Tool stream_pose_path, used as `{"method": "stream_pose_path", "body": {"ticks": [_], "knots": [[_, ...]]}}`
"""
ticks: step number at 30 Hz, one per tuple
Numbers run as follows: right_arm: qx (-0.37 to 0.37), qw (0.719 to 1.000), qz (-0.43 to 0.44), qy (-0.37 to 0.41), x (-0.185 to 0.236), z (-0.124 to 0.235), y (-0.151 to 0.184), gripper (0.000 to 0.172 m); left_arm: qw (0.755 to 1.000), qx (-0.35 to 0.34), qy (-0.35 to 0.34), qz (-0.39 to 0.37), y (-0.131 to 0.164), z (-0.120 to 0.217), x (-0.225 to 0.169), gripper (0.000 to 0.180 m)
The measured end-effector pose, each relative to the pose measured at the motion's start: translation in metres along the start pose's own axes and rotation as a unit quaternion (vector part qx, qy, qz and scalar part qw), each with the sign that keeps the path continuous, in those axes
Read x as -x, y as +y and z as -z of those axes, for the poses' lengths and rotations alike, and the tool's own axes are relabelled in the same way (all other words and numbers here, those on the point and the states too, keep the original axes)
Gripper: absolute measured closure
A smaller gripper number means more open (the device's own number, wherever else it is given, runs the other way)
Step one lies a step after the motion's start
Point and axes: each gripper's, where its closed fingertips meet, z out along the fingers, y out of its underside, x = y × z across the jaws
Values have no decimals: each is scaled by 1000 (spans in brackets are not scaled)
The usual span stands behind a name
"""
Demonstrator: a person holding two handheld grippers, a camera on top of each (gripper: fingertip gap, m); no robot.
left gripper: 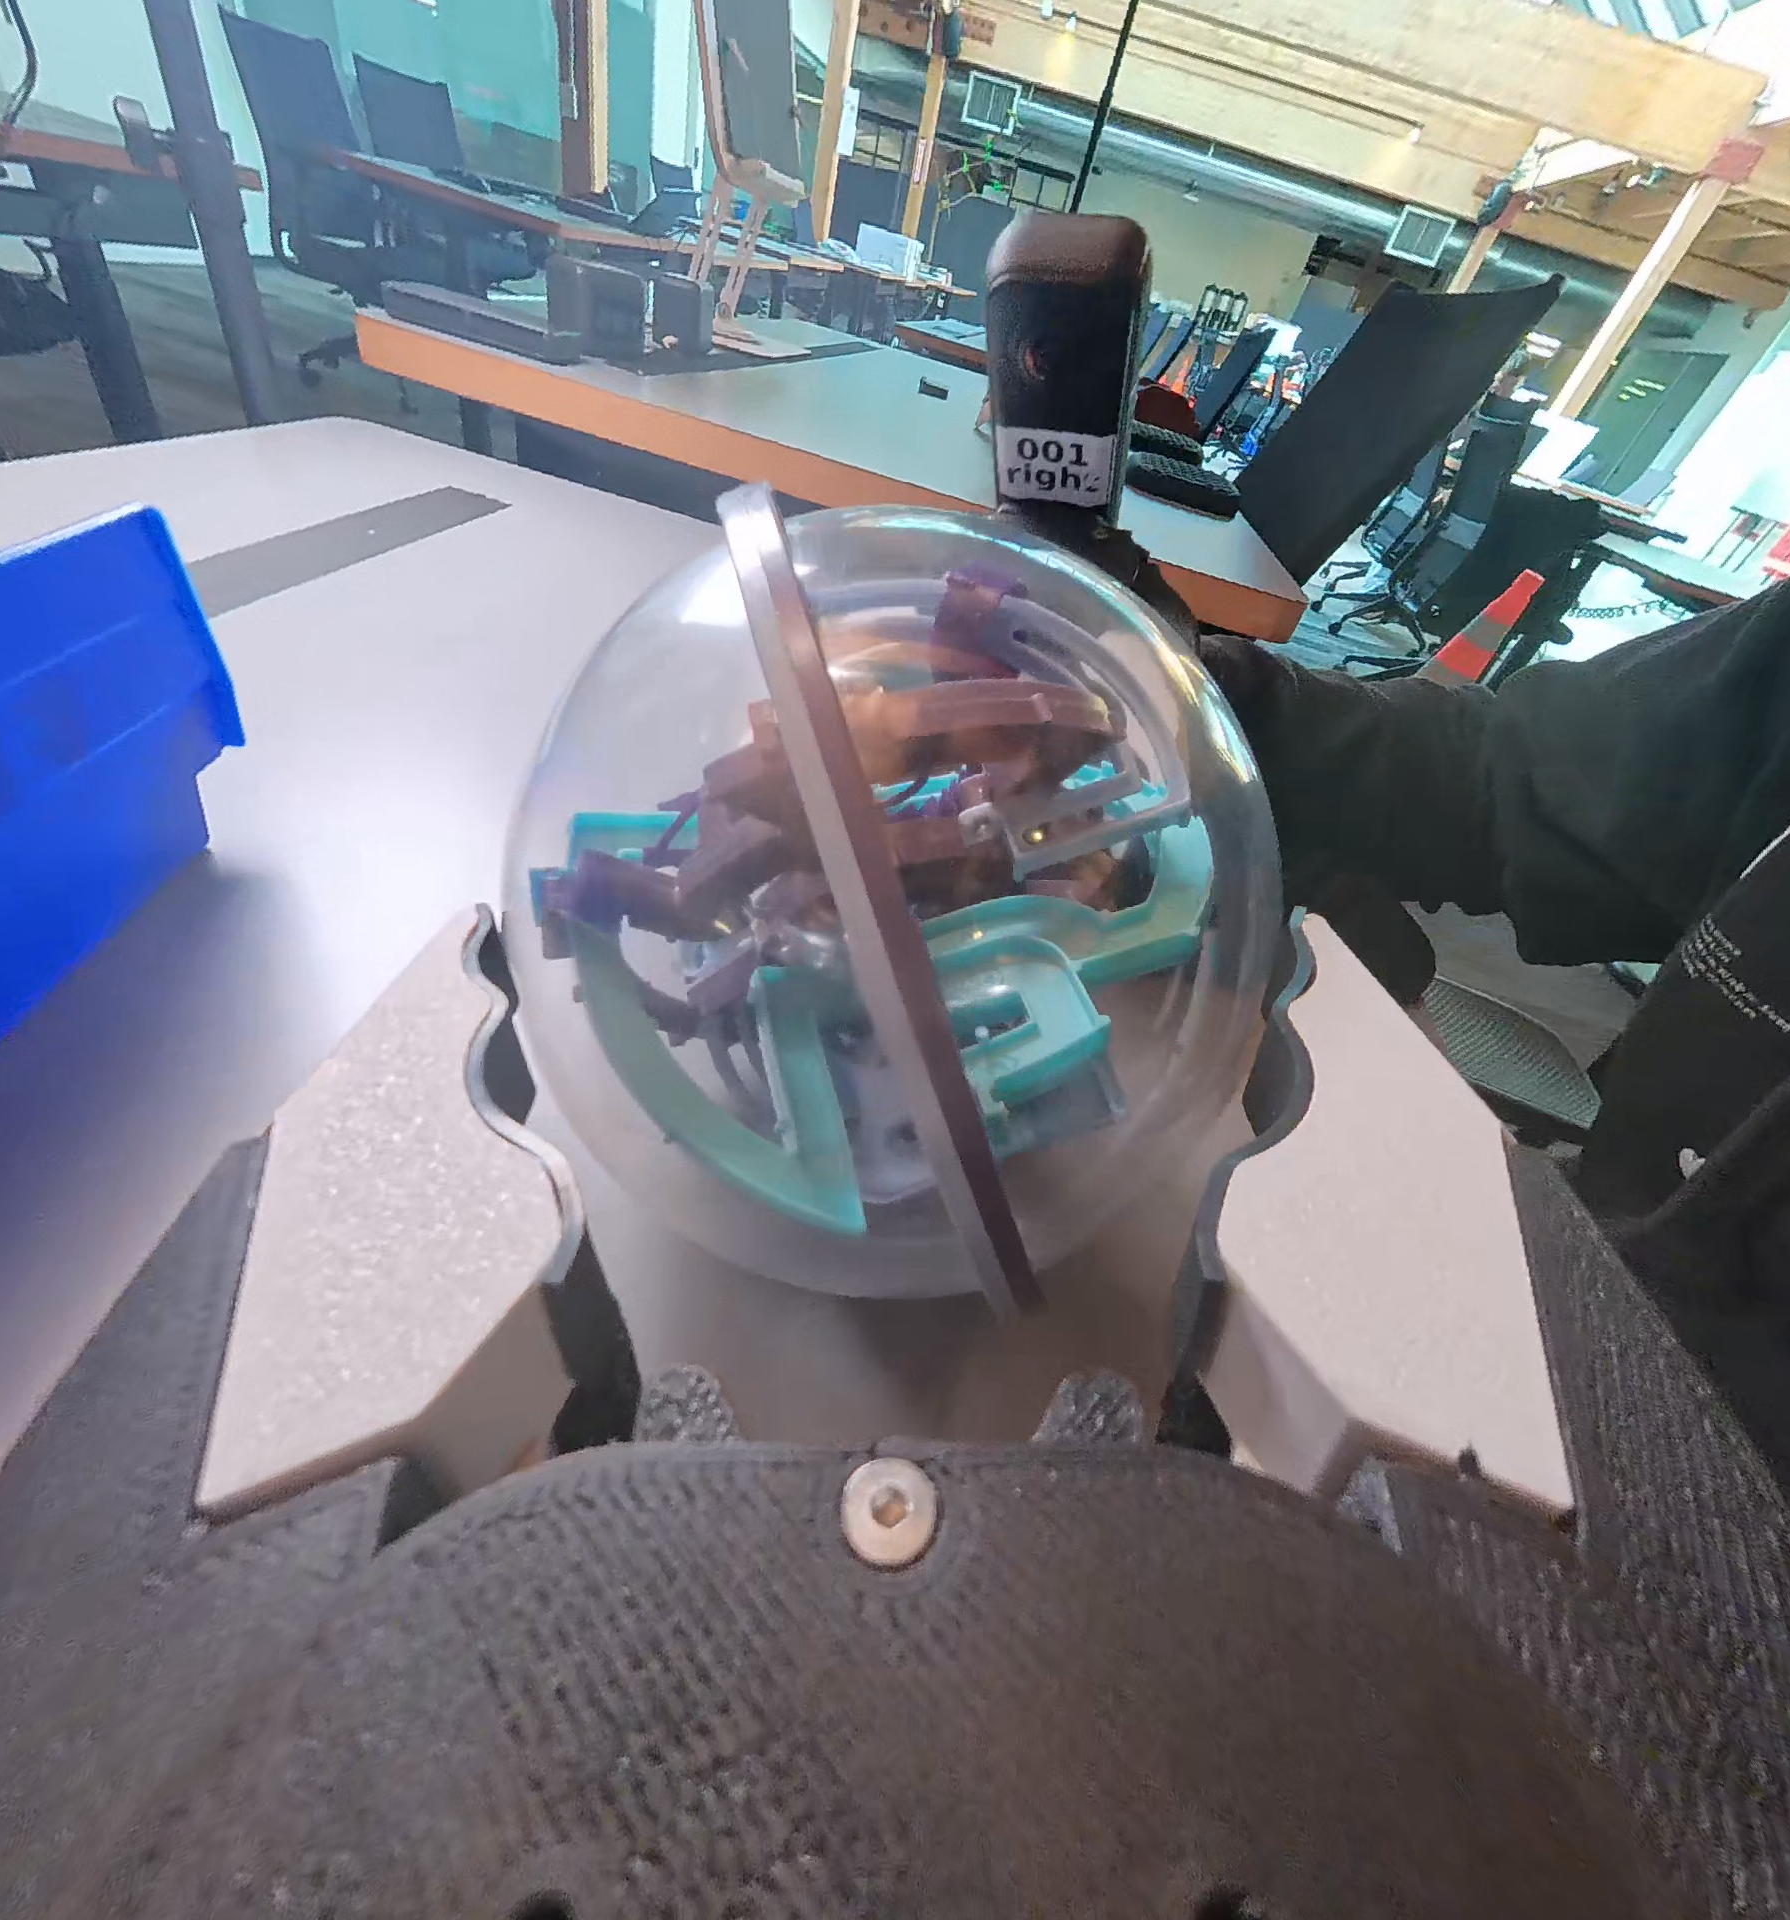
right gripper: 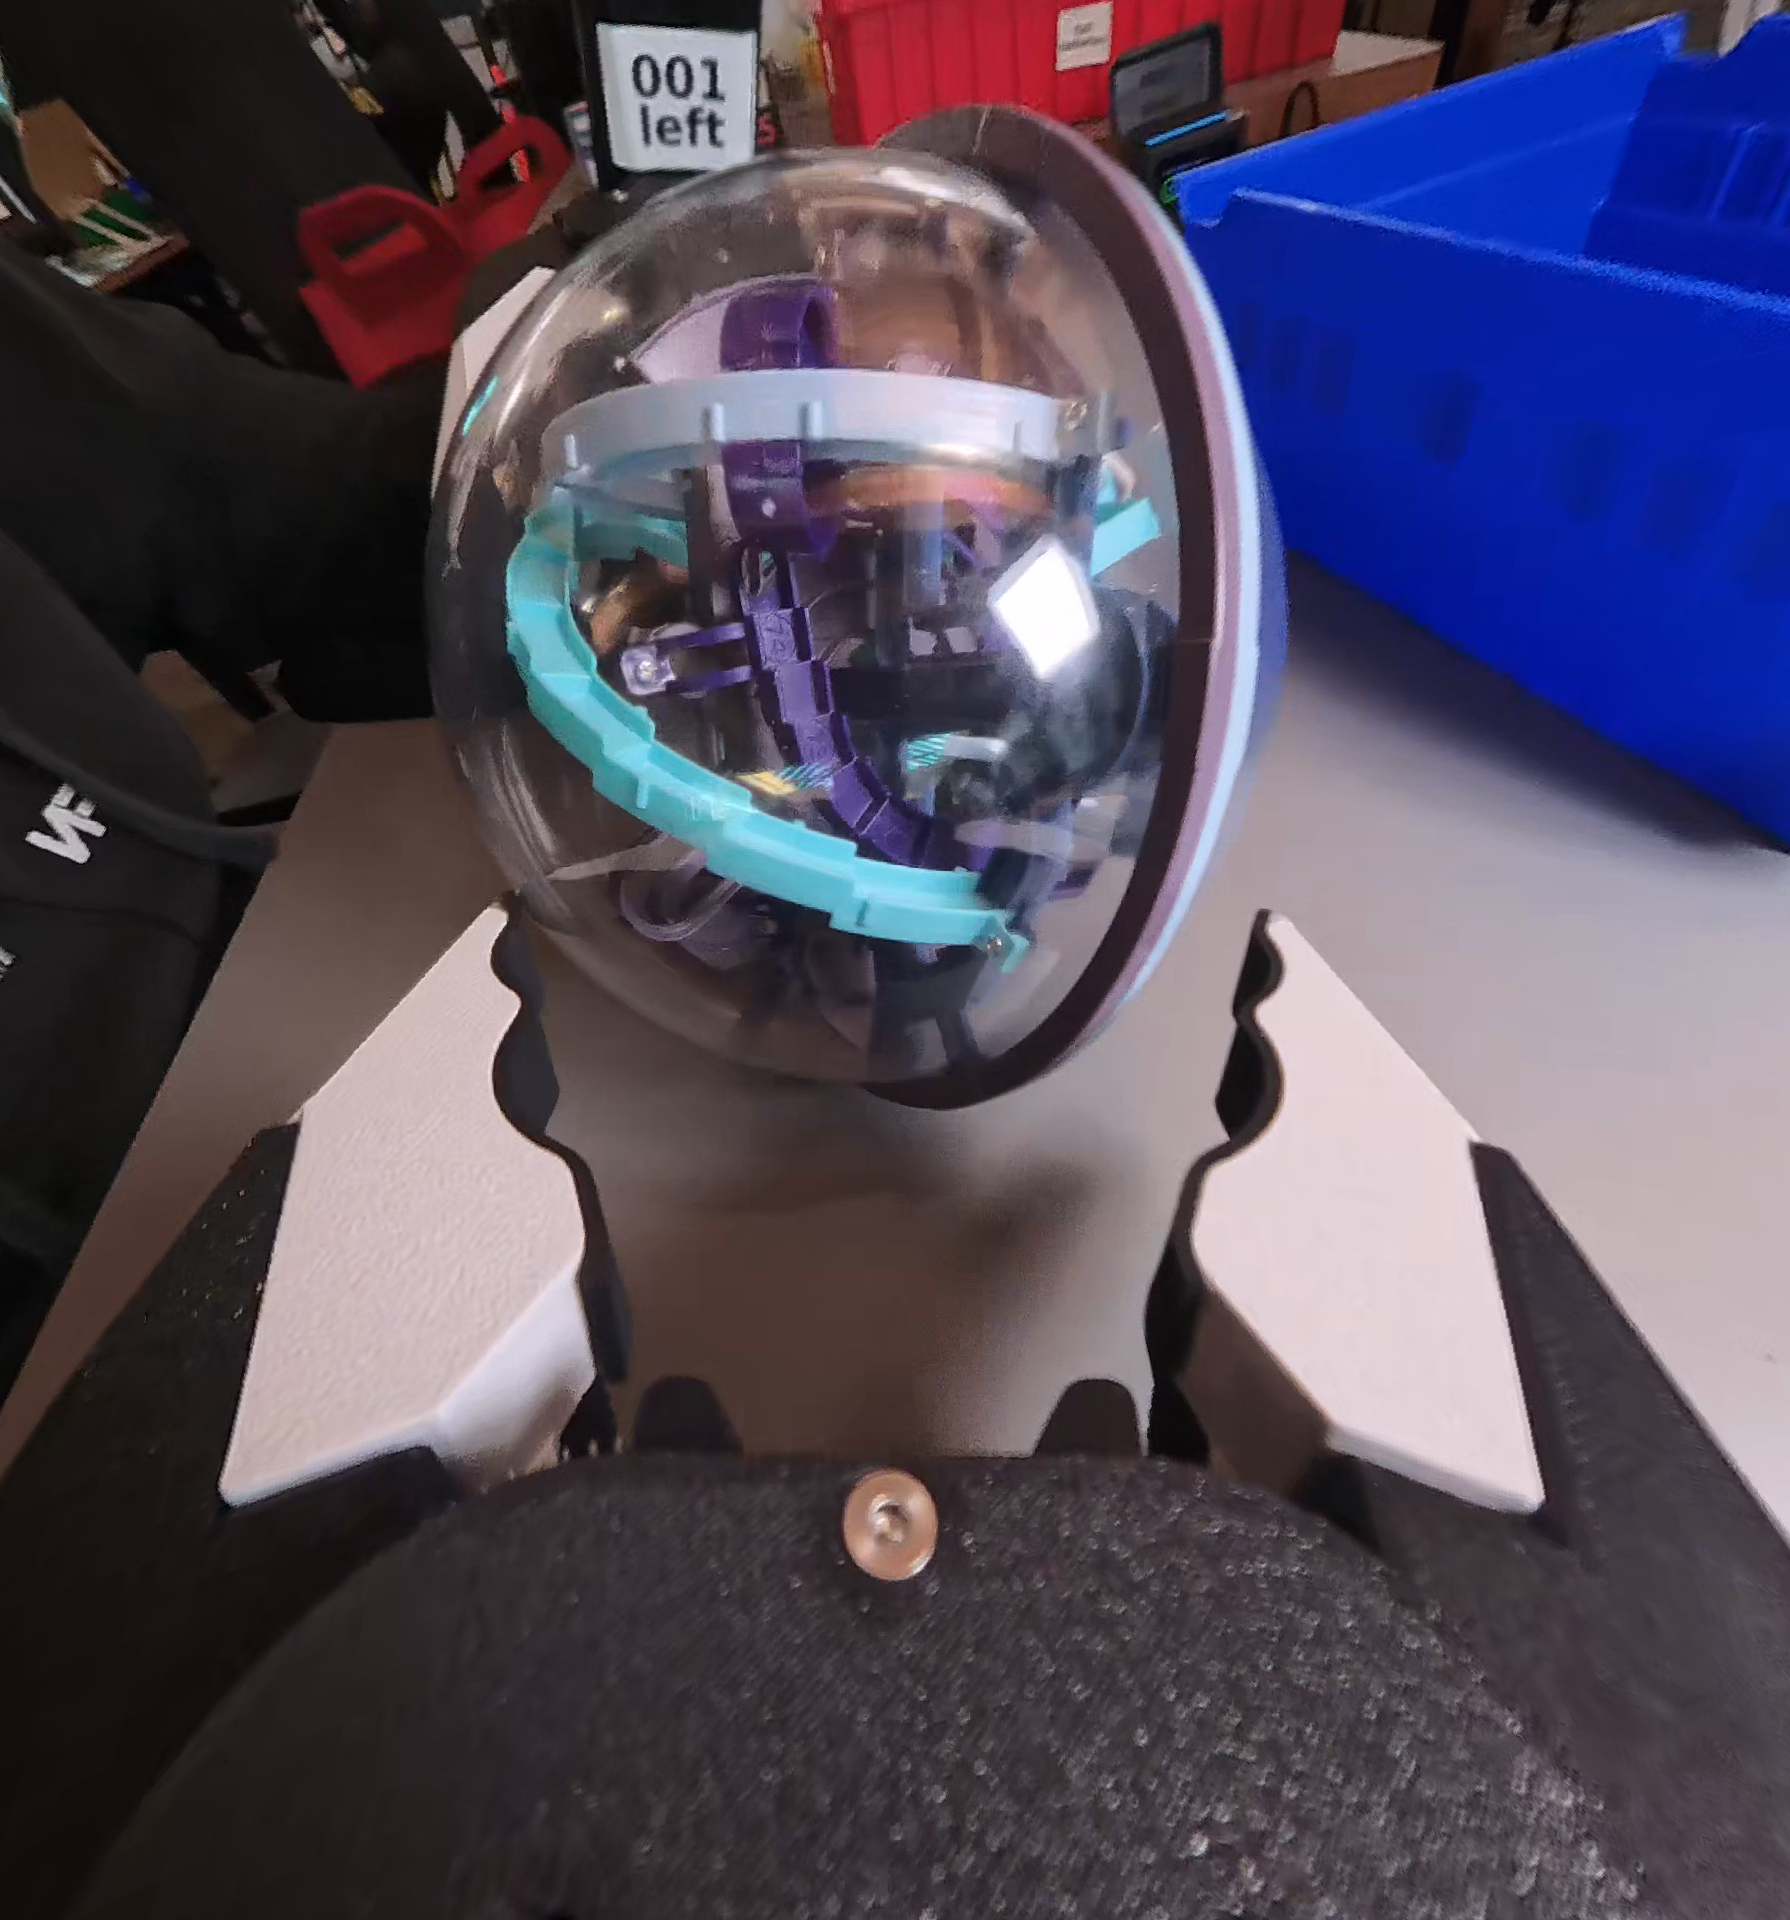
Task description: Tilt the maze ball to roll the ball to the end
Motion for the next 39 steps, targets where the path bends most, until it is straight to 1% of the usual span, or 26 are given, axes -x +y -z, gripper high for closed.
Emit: {"method": "stream_pose_path", "body": {"ticks": [2,7,9,11,13,14,17,20,22,25,27,29,33,36,39], "knots": [[3,1000,-3,-11,3,-2,3,50,1000,-6,-7,-2,-2,0,1,41],[6,1000,0,2,-3,-1,7,59,999,-19,-28,30,-4,8,10,46],[6,1000,0,6,-4,-1,7,62,998,-15,-38,46,-1,12,14,42],[9,1000,0,6,-3,-3,9,63,998,8,-28,59,8,10,12,41],[15,1000,1,3,-2,-5,11,65,996,58,-19,63,27,3,7,34],[18,1000,2,2,-1,-6,12,64,996,69,-23,55,33,-1,6,29],[28,1000,9,1,1,-7,15,58,997,68,-23,34,31,-5,4,29],[23,1000,9,-6,3,-6,12,56,997,76,-19,7,33,-4,2,30],[9,1000,8,-3,2,-1,5,52,997,81,-17,-11,33,-3,0,30],[-15,1000,8,5,1,5,-6,46,997,79,-15,-13,32,-3,0,31],[-18,1000,9,-2,6,2,-7,45,997,76,-15,-17,31,-3,0,32],[-4,1000,17,4,6,-4,-2,43,997,73,-16,-22,29,-4,-1,32],[1,999,35,9,7,-9,1,42,996,63,-23,-58,23,-2,-3,33],[-2,998,61,19,8,-11,0,42,993,68,-30,-89,23,0,-5,33],[-7,997,67,22,8,-10,-2,42,993,71,-31,-94,23,1,-4,33]]}}
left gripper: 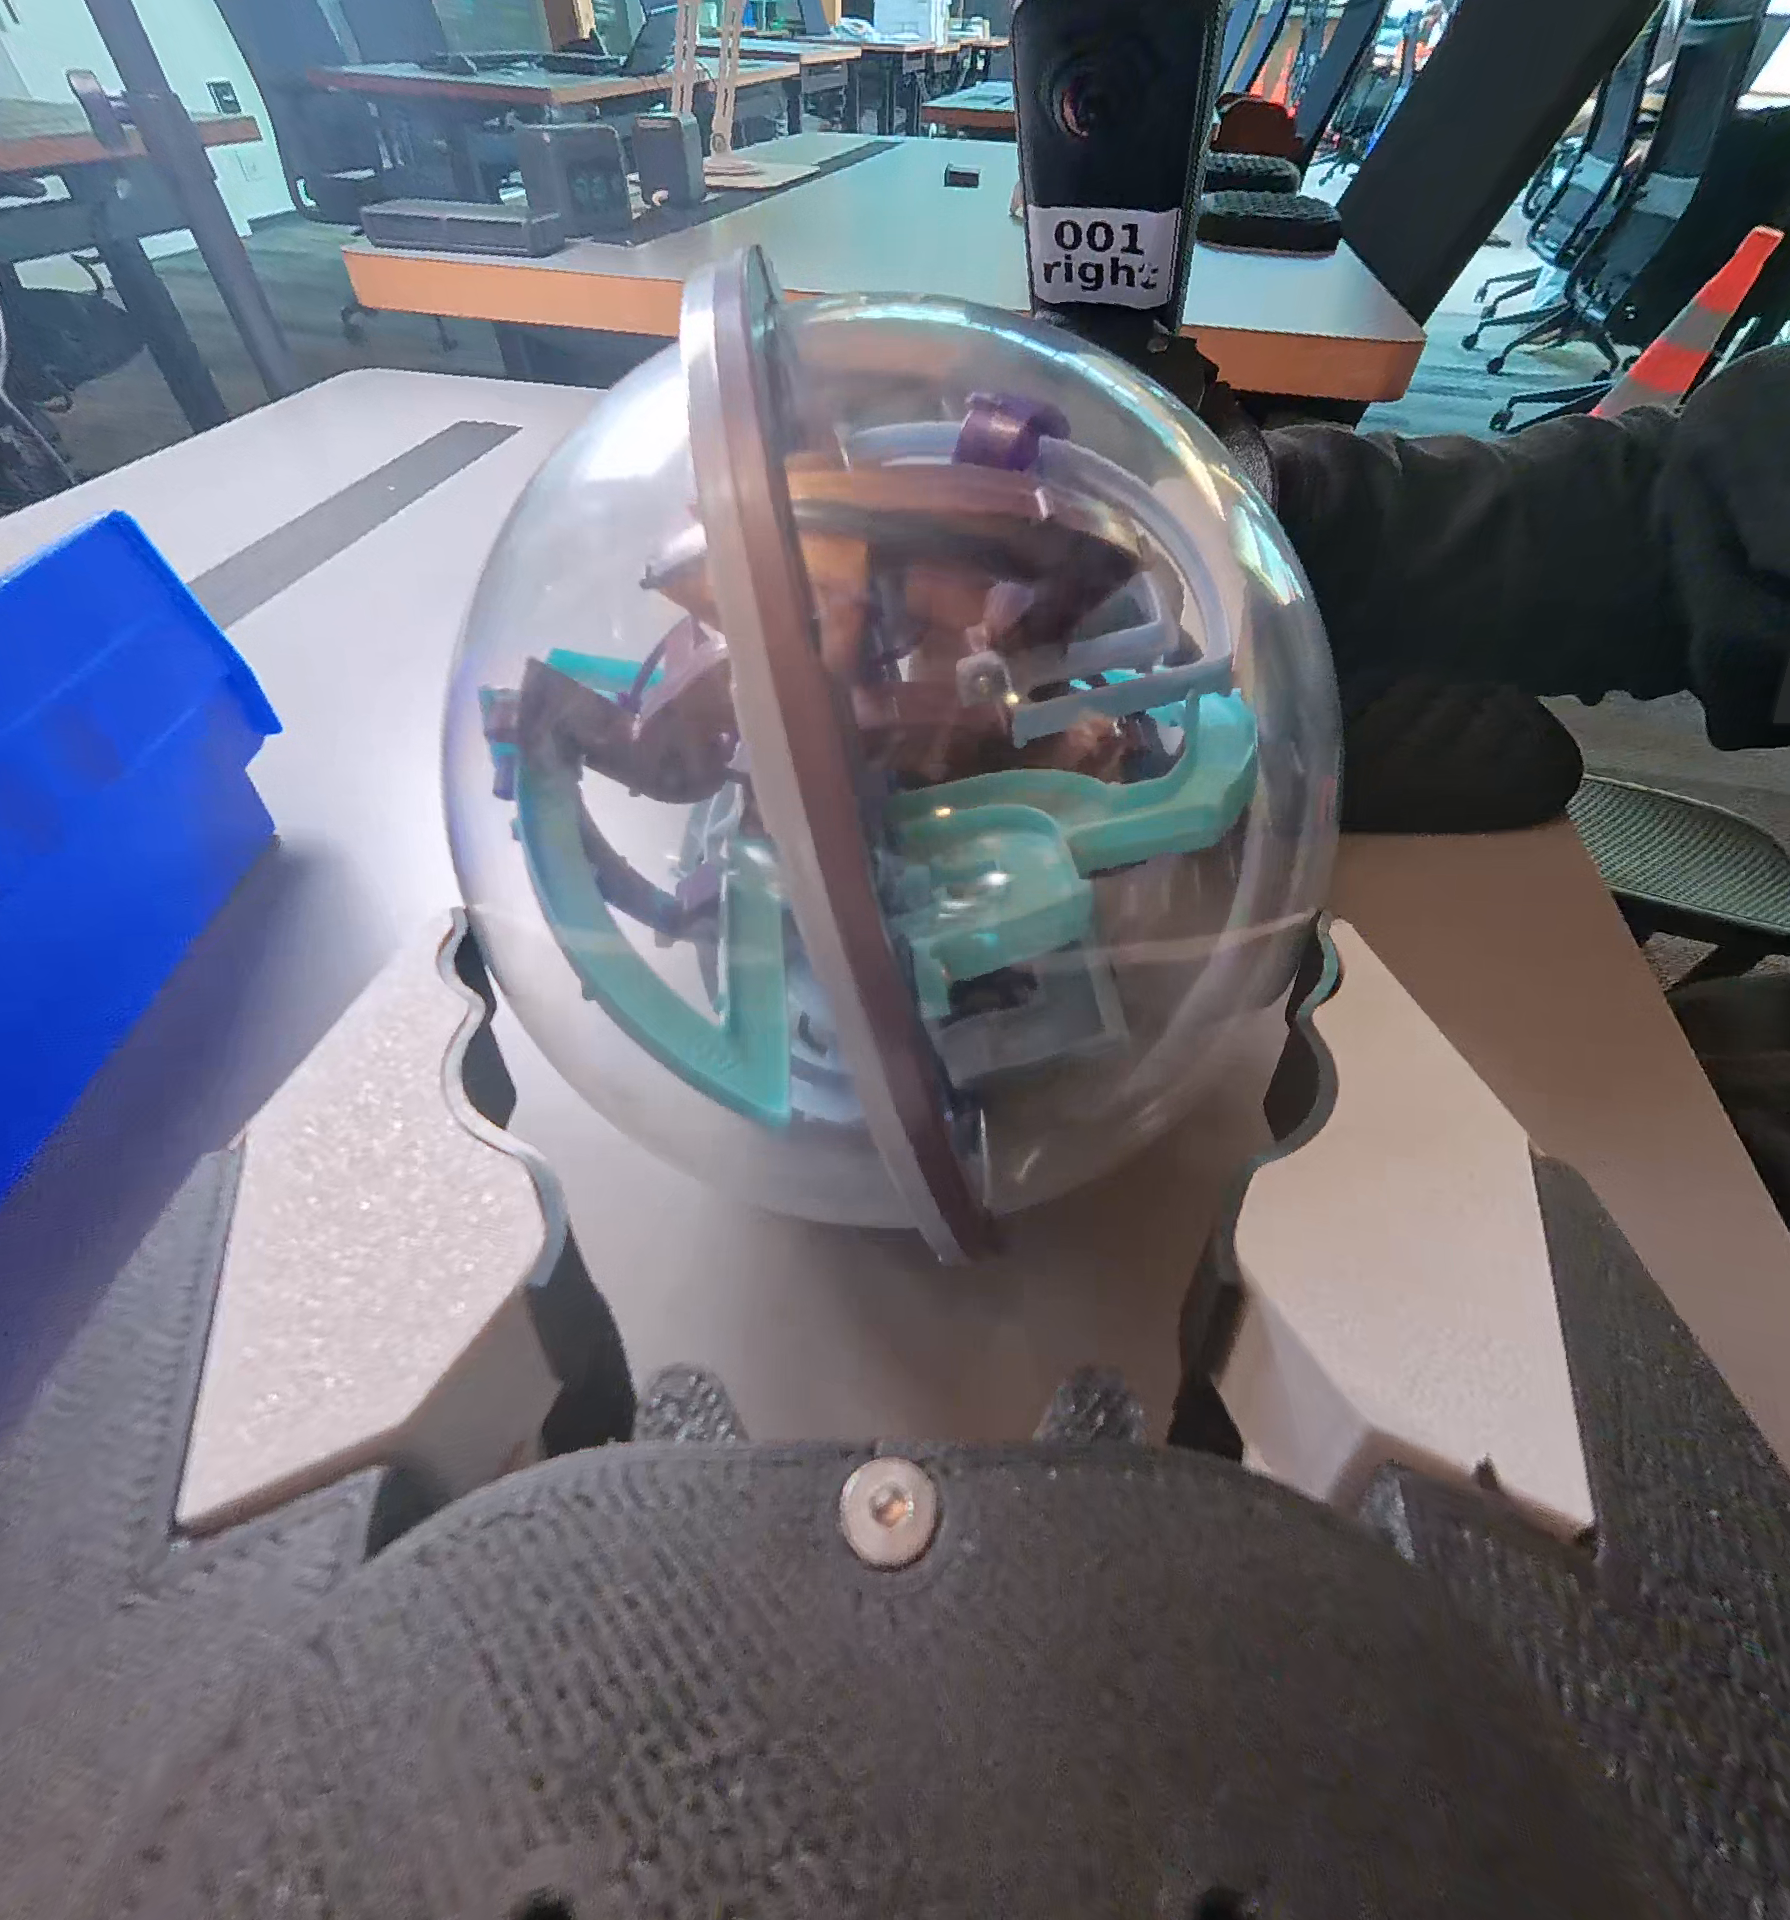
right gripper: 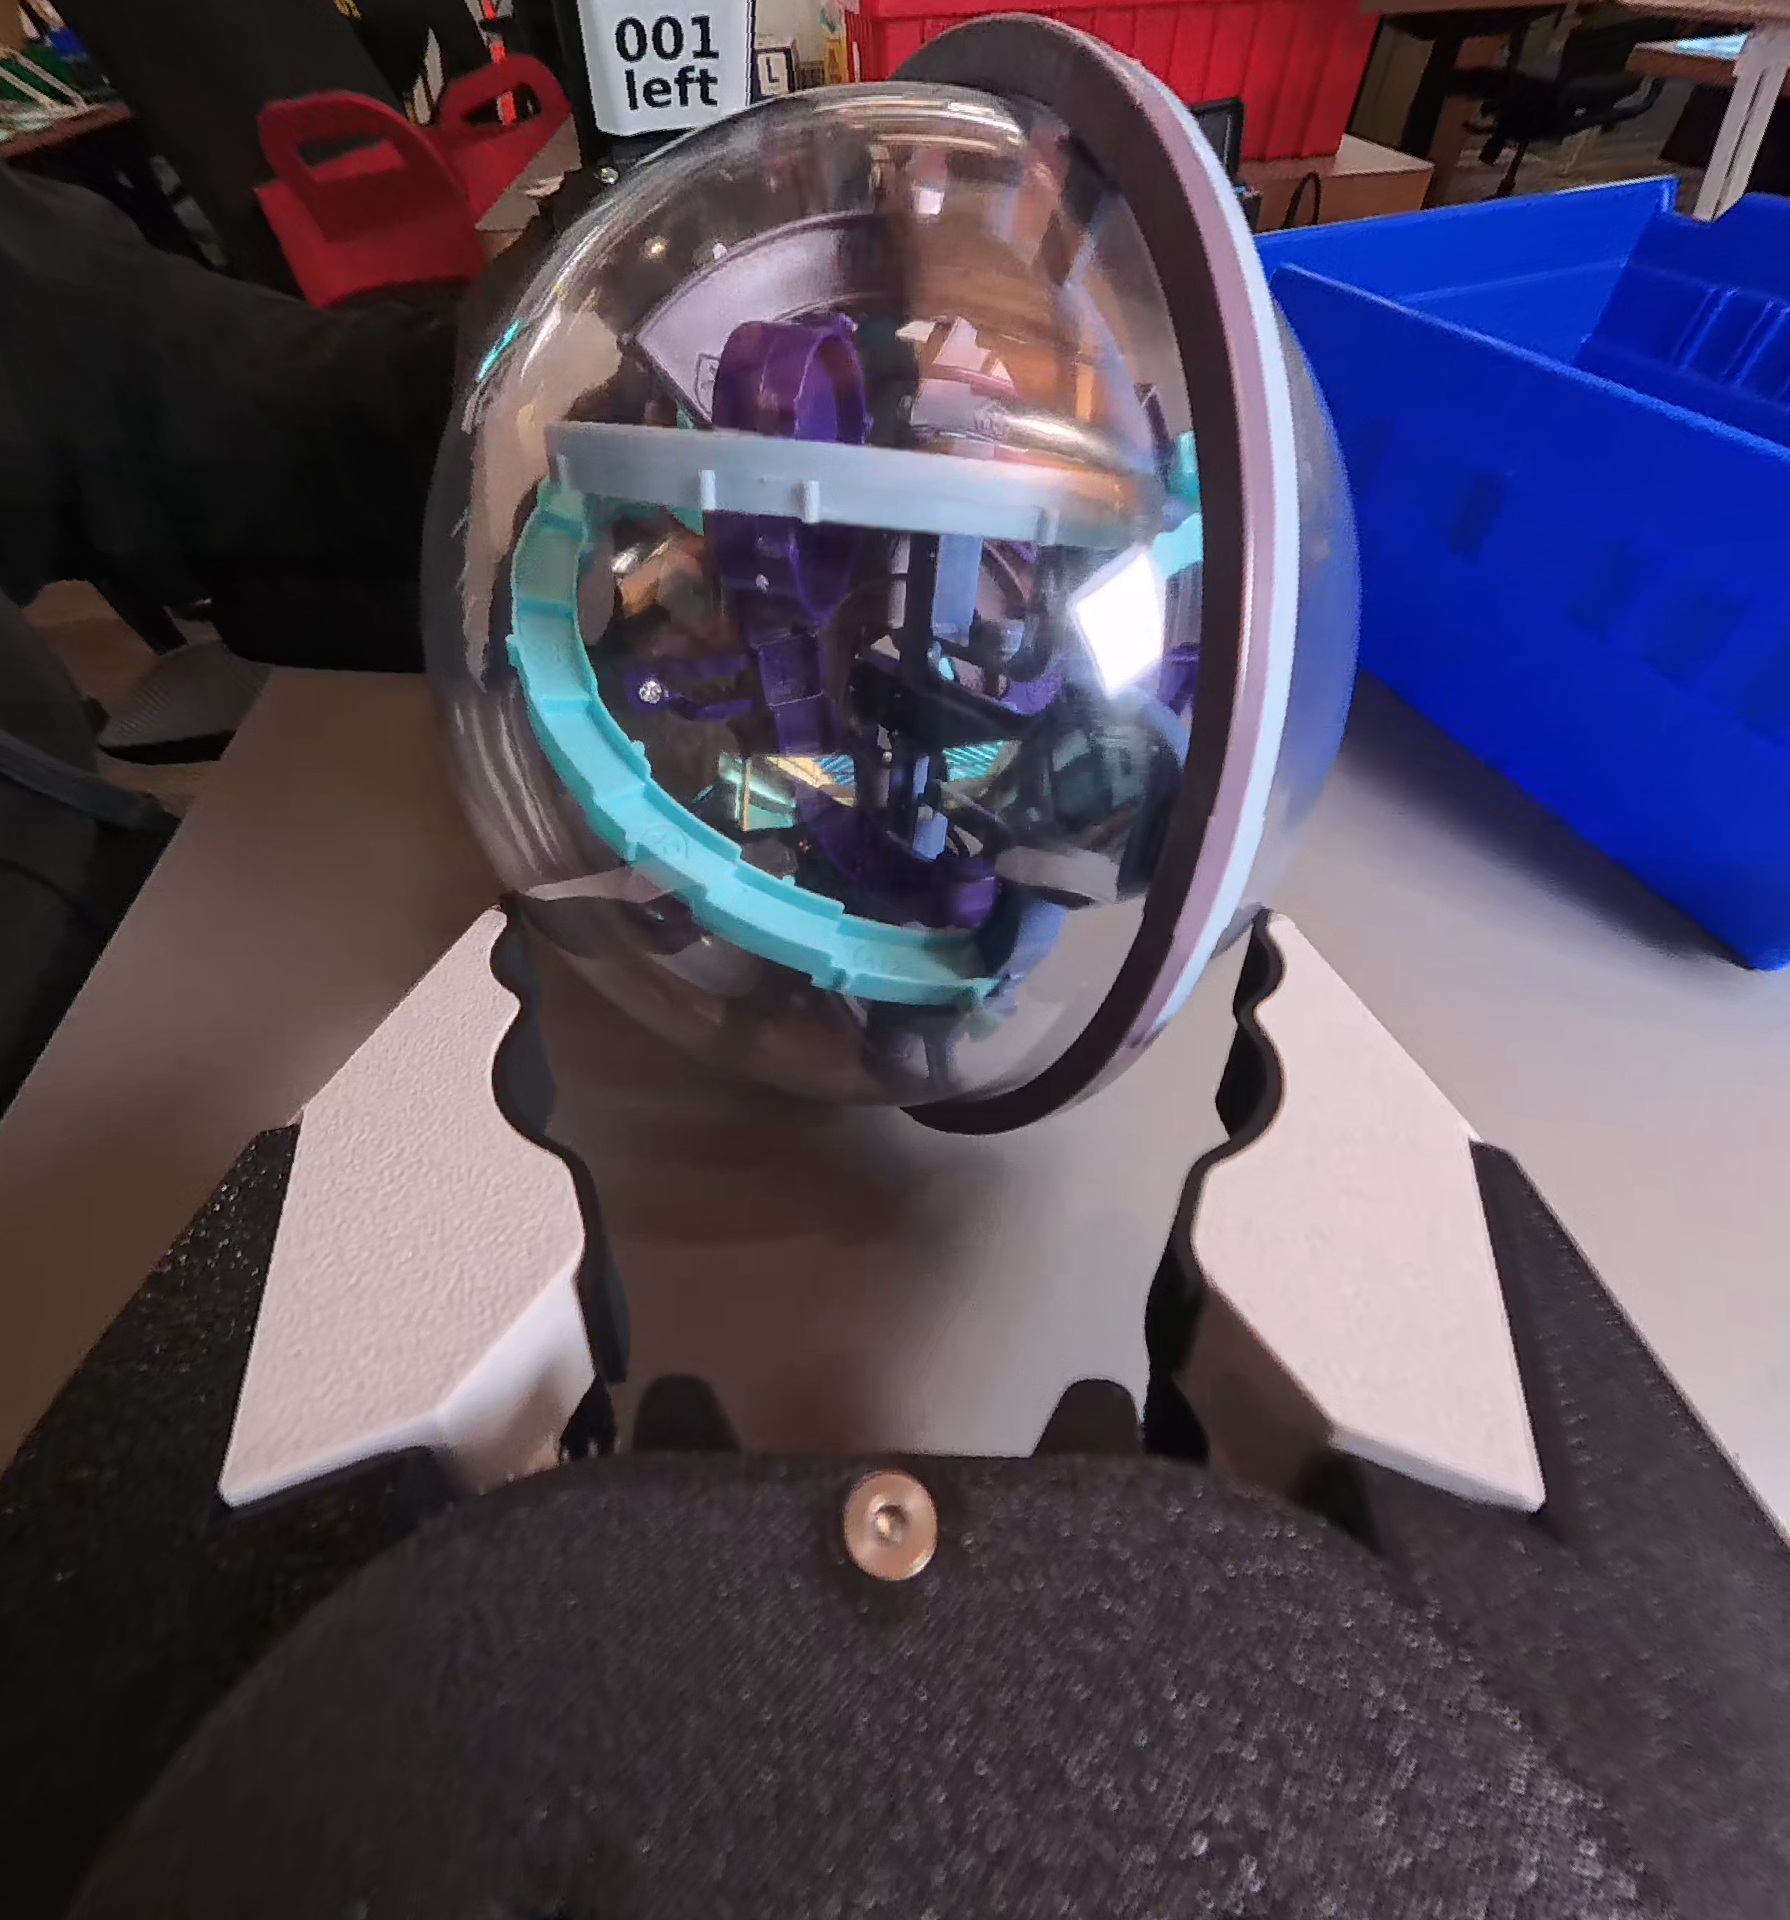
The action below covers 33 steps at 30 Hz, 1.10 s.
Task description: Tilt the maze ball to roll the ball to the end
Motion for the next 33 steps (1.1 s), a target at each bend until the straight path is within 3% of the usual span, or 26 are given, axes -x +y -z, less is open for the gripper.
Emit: {"method": "stream_pose_path", "body": {"ticks": [6,21,33], "knots": [[-18,1000,-10,1,-2,2,-5,42,1000,7,5,13,5,-1,2,34],[-16,998,59,28,1,2,-10,44,996,-19,1,-92,3,6,1,35],[-18,997,65,34,0,3,-10,45,993,-24,-3,-111,4,6,3,35]]}}
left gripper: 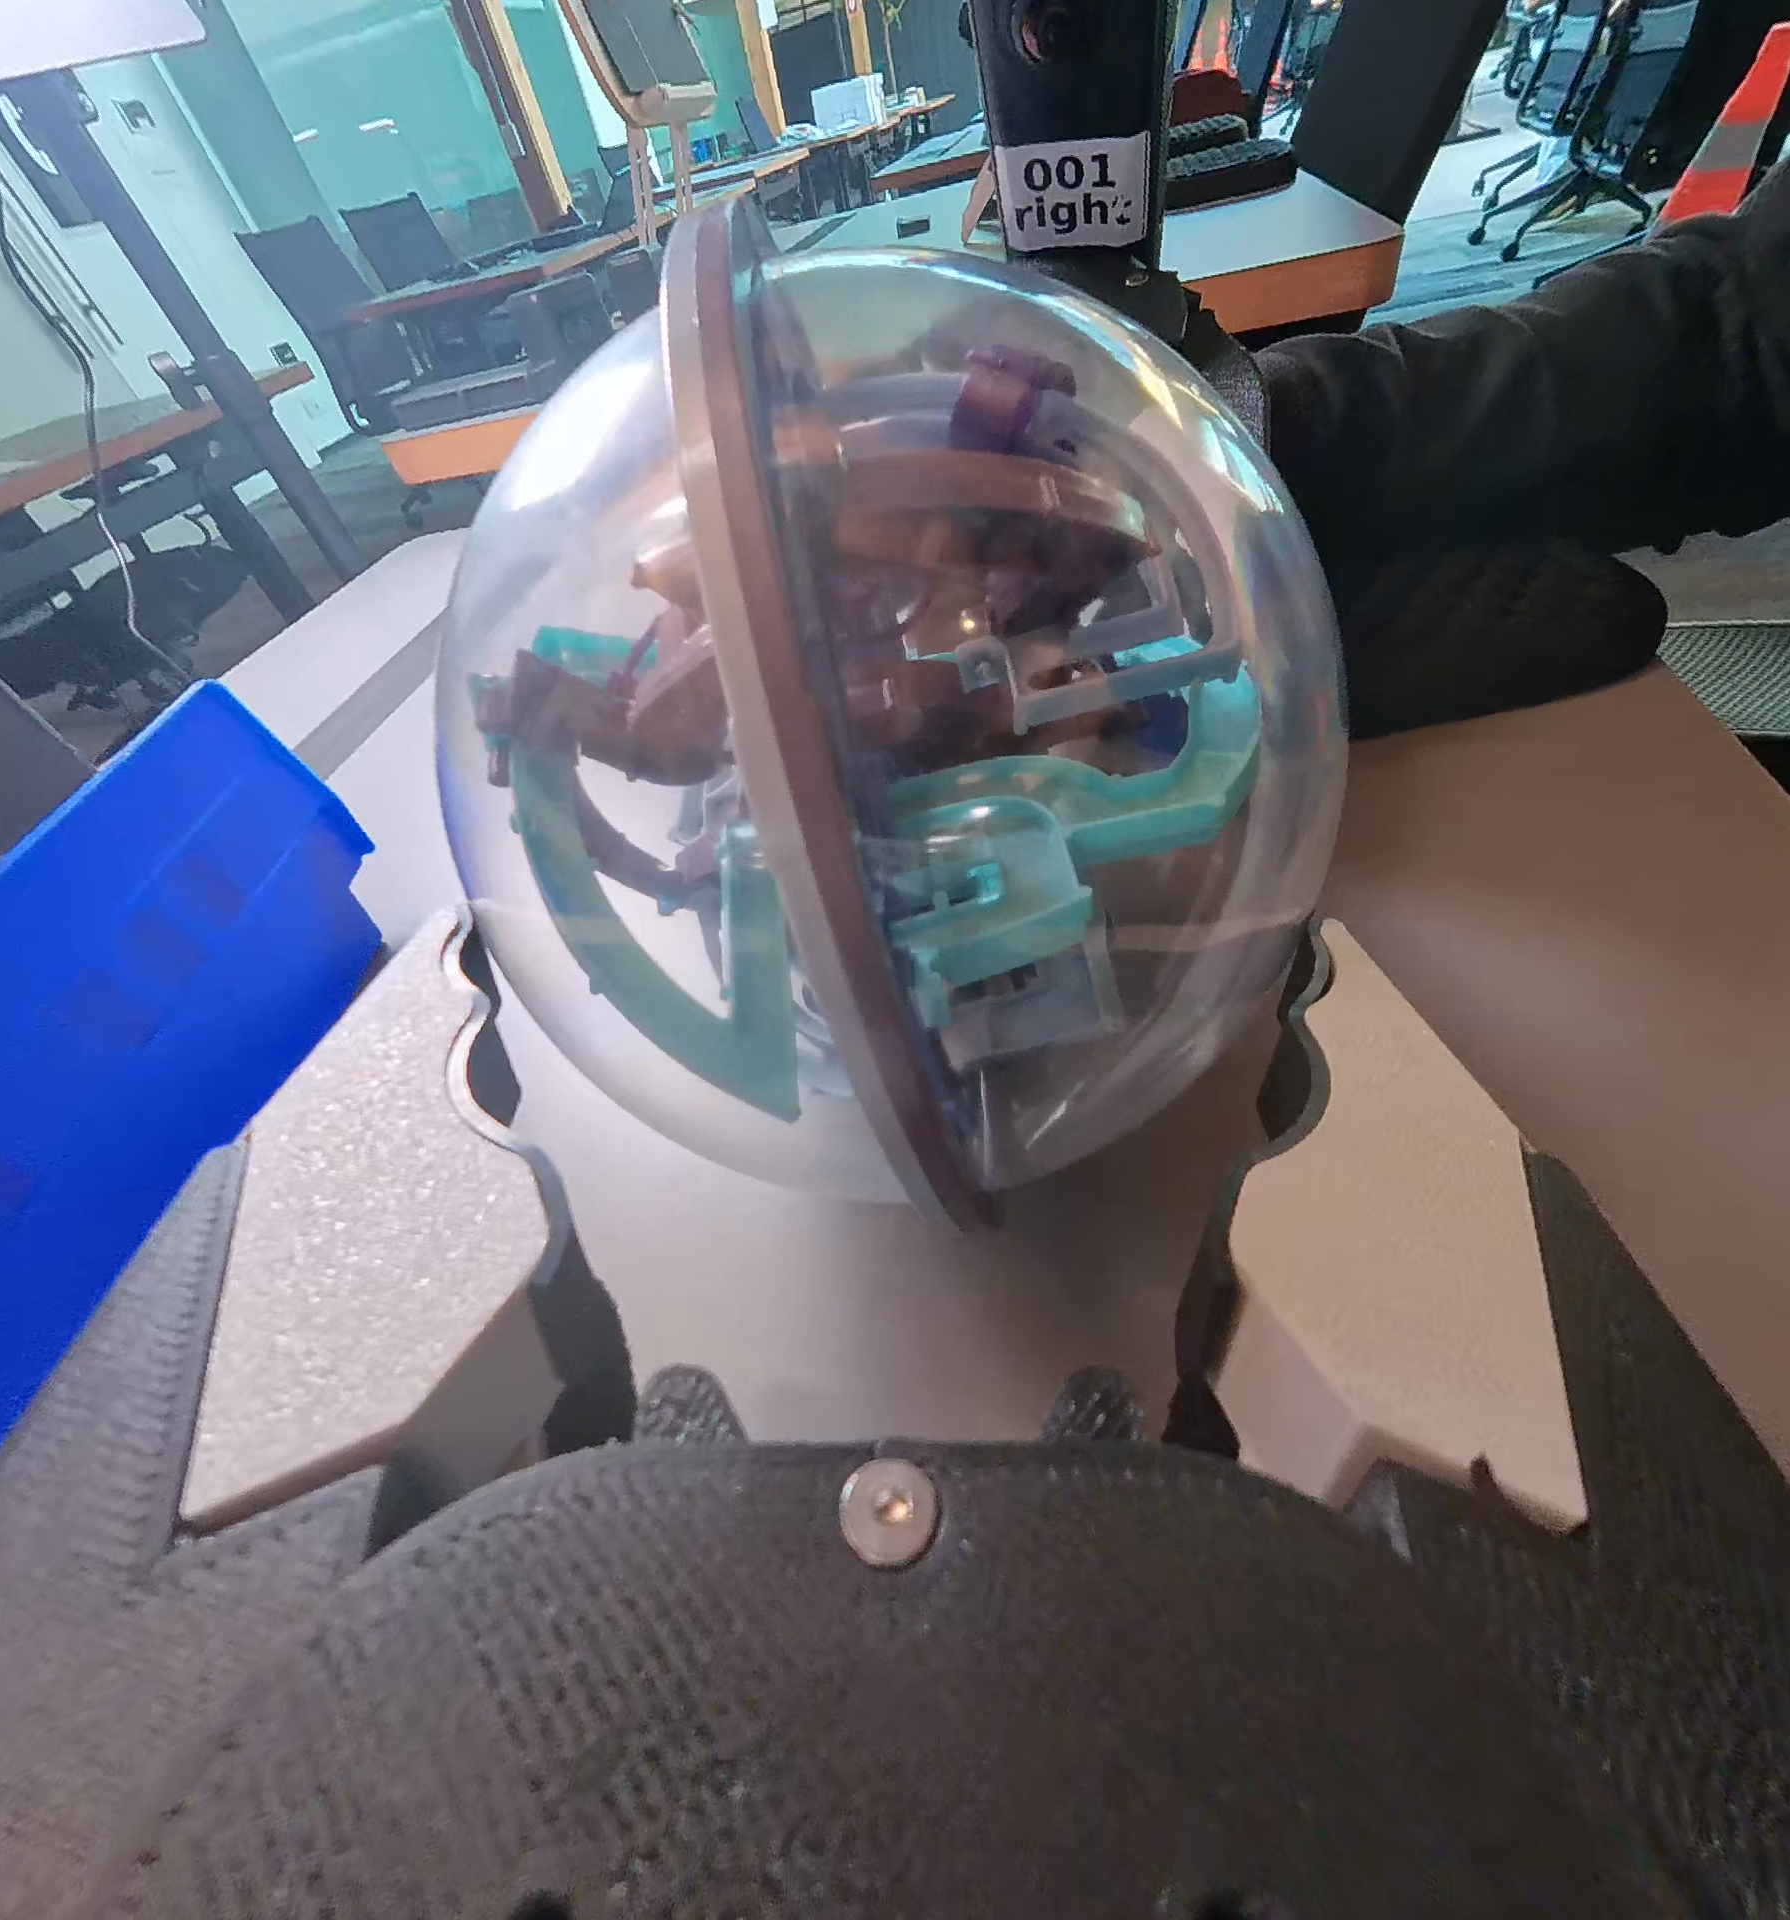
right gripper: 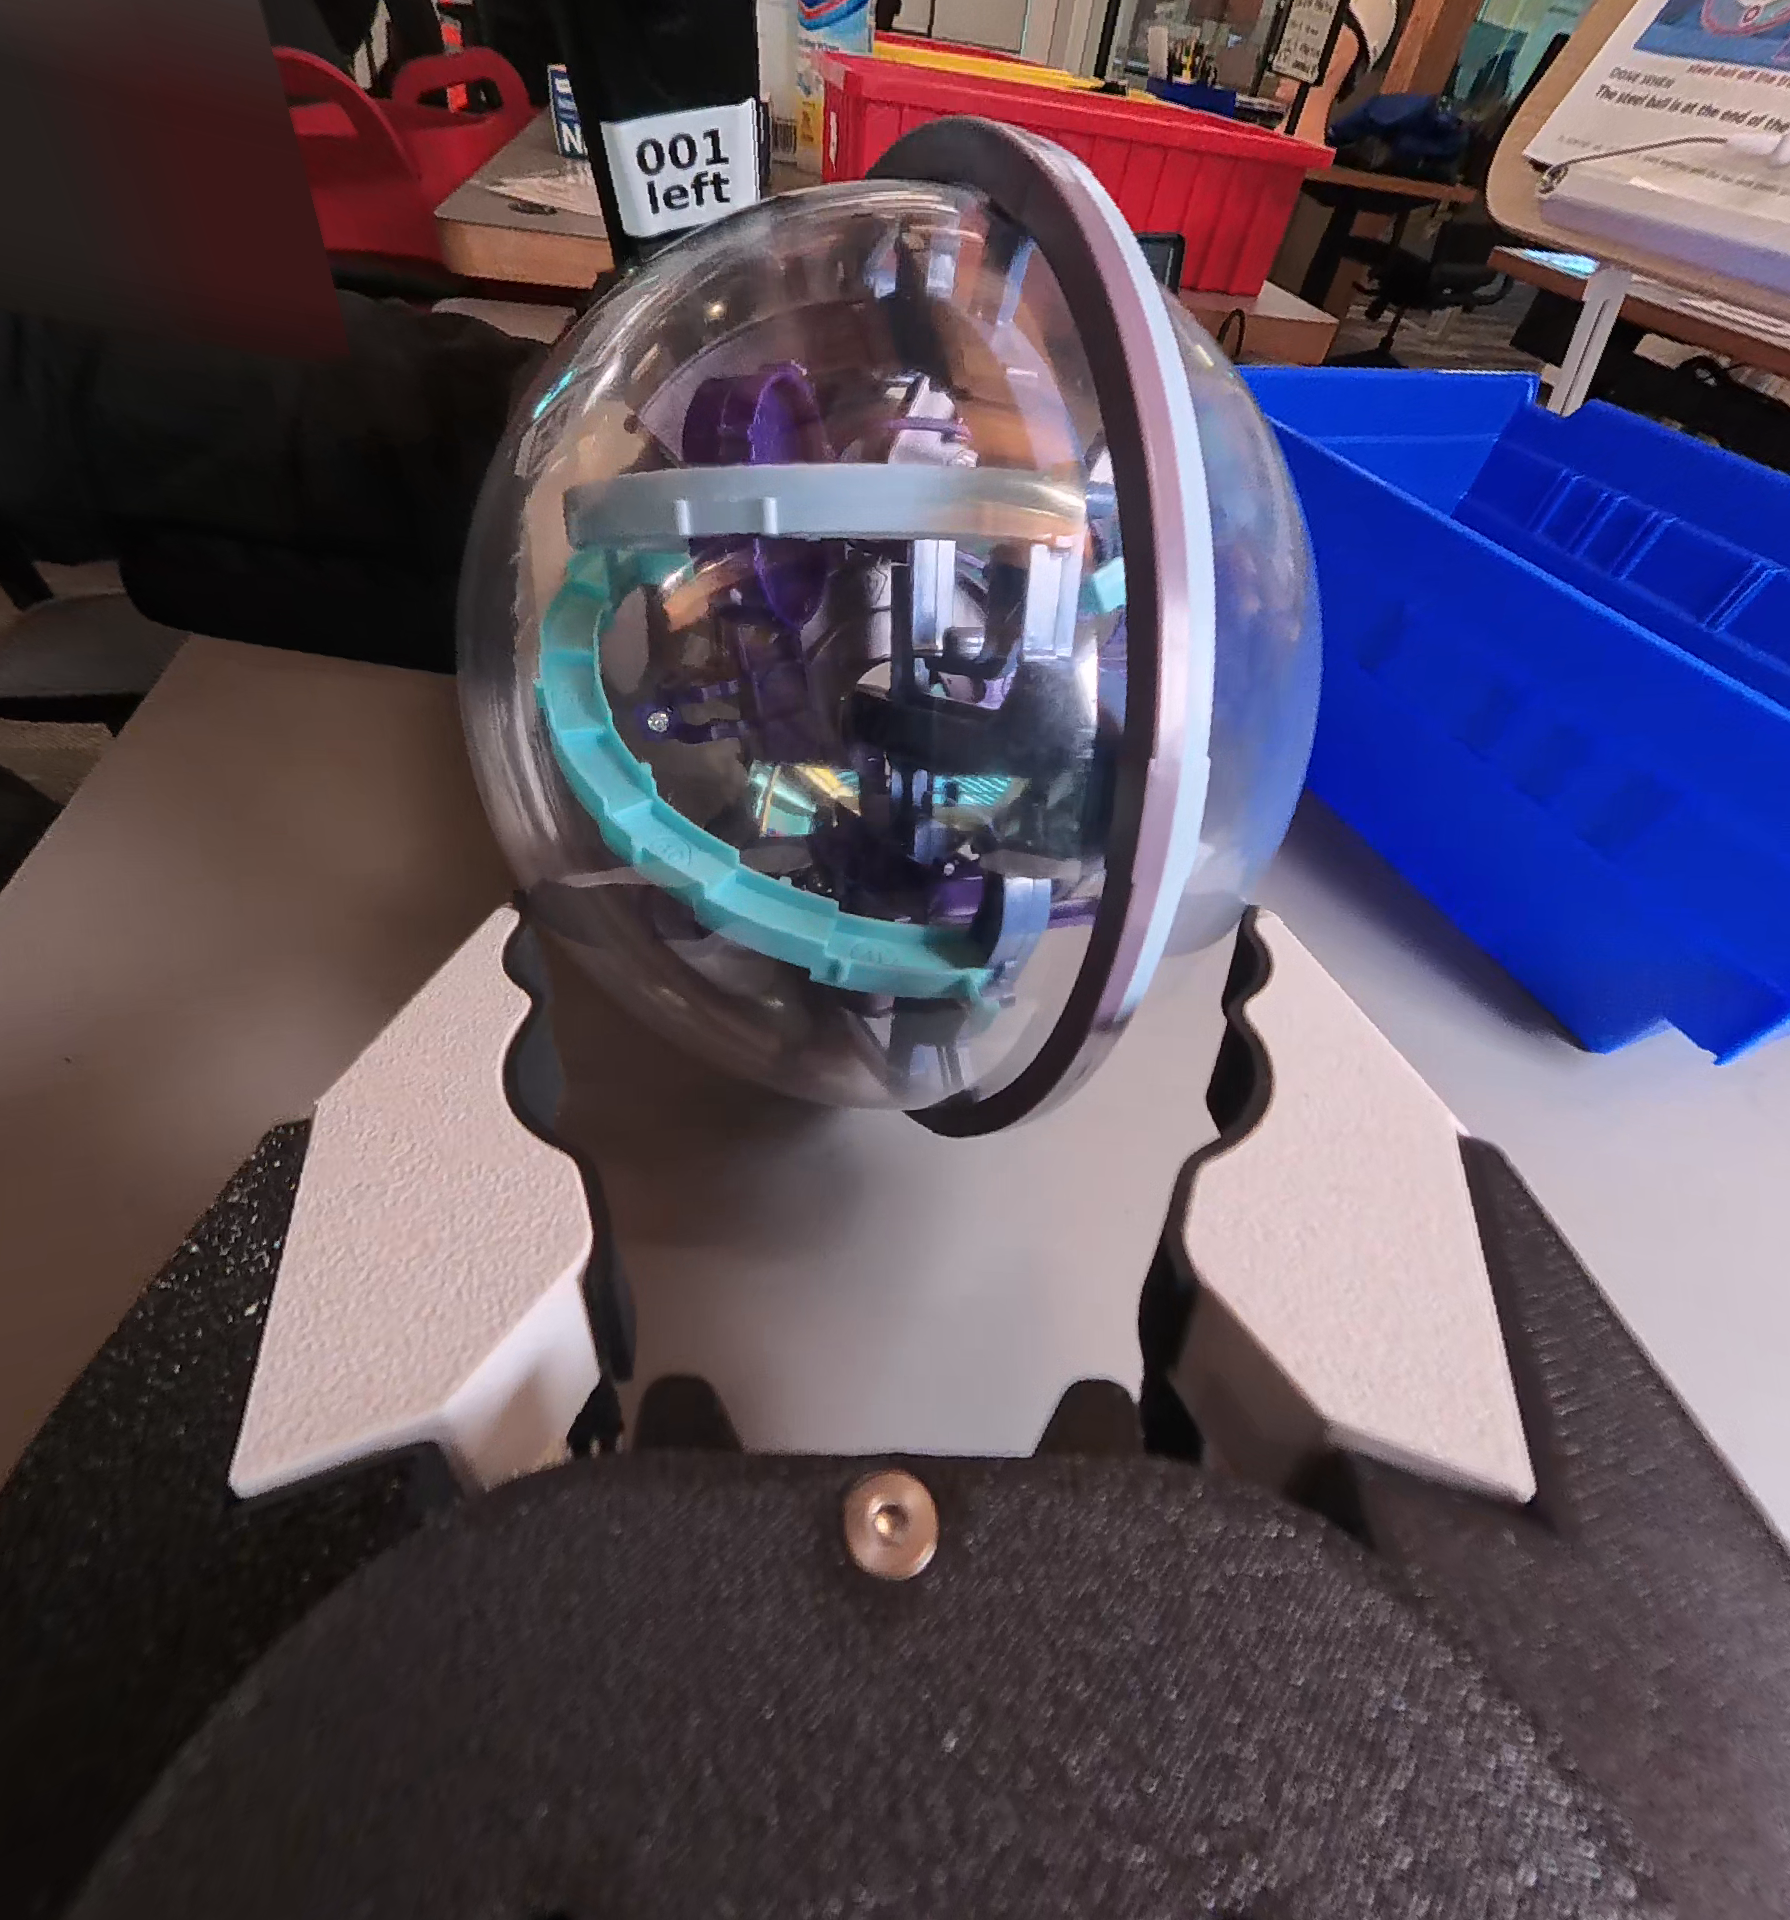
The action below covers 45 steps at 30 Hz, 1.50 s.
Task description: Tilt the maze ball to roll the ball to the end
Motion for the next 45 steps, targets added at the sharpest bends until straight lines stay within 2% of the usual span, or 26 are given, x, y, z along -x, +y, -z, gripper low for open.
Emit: {"method": "stream_pose_path", "body": {"ticks": [7,14,45], "knots": [[1,1000,16,2,3,0,0,44,998,0,-15,-55,-2,1,-3,36],[-17,1000,-10,1,0,1,-5,44,1000,3,-9,-17,1,-1,0,36],[-11,999,44,22,-1,2,-5,45,996,31,-37,-77,6,0,3,37]]}}
